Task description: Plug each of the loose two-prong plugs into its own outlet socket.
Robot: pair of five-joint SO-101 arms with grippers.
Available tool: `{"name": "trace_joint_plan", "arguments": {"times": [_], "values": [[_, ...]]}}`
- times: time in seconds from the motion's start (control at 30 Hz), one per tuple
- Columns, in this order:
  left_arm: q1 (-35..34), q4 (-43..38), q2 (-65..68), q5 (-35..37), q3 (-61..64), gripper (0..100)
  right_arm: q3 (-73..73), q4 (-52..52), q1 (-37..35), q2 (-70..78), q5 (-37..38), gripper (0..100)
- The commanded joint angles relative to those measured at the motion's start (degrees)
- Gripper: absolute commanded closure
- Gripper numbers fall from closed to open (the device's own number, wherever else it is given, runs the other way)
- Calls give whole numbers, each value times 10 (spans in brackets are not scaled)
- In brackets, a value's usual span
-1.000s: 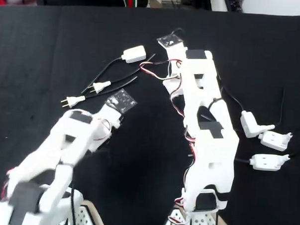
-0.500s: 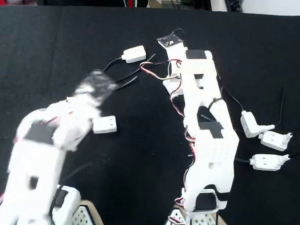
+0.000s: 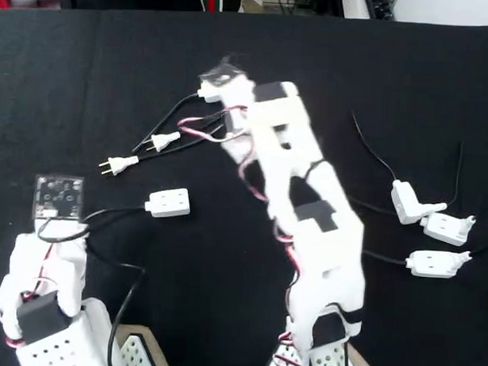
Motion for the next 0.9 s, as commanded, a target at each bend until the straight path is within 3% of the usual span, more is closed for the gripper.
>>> {"name": "trace_joint_plan", "arguments": {"times": [0.0,0.1,0.17,0.33,0.47,0.7,0.87], "values": [[-16,-27,-30,3,69,970,-62,-9,-47,-39,-3,956],[-21,-60,-23,1,109,970,-87,-11,-75,-39,-4,890],[-16,-59,-22,-15,128,970,-96,-16,-96,-36,-44,833],[-15,-63,-23,-64,150,970,-99,-126,-117,16,-315,786],[-9,-63,-23,-64,152,970,-116,-231,-115,78,-445,786],[-9,-63,-23,-66,153,970,-256,-236,-107,186,-665,786],[-9,-62,-23,-66,153,970,-358,-165,-108,260,-745,786]]}}
